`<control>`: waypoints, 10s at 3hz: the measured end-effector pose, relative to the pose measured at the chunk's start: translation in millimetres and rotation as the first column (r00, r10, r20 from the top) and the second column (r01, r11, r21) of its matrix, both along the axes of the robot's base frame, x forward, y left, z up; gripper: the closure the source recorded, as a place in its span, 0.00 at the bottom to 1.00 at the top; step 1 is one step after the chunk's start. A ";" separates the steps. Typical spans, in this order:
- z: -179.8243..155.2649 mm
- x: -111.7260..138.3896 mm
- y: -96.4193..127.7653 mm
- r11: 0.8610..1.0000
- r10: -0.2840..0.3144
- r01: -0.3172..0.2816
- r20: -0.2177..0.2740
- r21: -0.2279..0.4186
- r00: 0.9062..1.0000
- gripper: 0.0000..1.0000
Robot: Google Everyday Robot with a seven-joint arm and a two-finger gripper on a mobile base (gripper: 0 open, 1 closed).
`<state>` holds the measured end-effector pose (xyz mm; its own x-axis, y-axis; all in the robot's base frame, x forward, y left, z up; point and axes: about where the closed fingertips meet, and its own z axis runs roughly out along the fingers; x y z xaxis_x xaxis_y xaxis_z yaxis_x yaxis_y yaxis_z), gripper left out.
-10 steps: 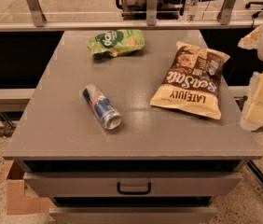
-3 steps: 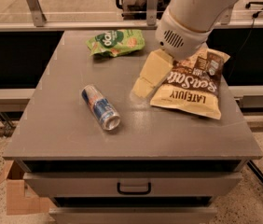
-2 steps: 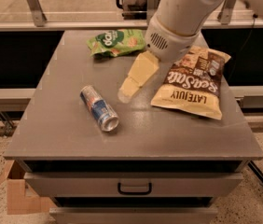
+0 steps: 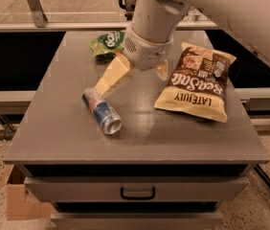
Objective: Place redbull can upright
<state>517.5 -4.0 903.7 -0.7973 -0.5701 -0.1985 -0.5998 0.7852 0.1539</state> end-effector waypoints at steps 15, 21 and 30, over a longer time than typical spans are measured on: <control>66.5 64.1 57.4 0.640 -0.281 -0.511 0.794 0.574 0.539 1.00; 40.9 51.4 61.2 0.752 -0.177 -0.498 0.860 0.432 0.479 1.00; 31.5 -36.5 -23.3 0.897 -0.256 -0.142 0.754 0.418 0.604 0.00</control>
Offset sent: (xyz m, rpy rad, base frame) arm 0.0000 0.0852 -0.0273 0.0444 0.0864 -0.0490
